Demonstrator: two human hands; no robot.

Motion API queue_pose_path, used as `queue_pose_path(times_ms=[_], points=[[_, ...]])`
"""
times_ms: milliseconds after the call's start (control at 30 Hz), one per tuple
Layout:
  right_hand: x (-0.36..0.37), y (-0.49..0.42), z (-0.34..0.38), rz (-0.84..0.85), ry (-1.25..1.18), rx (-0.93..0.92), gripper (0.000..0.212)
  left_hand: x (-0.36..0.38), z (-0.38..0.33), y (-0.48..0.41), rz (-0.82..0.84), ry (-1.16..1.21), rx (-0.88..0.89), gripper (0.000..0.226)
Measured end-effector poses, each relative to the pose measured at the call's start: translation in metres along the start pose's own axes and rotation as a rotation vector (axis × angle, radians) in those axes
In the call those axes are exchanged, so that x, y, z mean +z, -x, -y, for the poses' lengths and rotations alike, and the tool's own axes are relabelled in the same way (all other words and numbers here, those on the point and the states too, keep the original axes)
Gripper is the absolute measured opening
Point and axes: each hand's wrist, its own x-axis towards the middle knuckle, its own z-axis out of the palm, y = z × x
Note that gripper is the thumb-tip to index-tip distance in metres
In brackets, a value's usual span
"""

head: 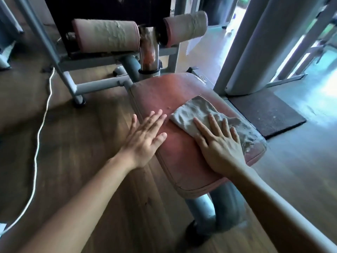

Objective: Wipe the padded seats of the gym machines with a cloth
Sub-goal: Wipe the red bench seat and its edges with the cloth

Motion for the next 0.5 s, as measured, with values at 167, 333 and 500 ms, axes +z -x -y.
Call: queue_pose_path(times_ms=[167, 333, 500], points=[[-0.003, 0.015, 0.003, -0.071, -0.048, -0.048, 0.047, 0.001, -0.003, -0.005, -0.023, 0.046, -0.032, 0.079], [-0.023, -0.007, -0.070, -0.337, -0.422, -0.066, 0.035, -0.012, -0.046, -0.022, -0.194, -0.091, -0.209, 0.060], [-0.016, 0.000, -0.099, -0.258, -0.684, -0.015, 0.031, 0.012, -0.113, -0.048, -0.032, -0.150, -0.091, 0.071]])
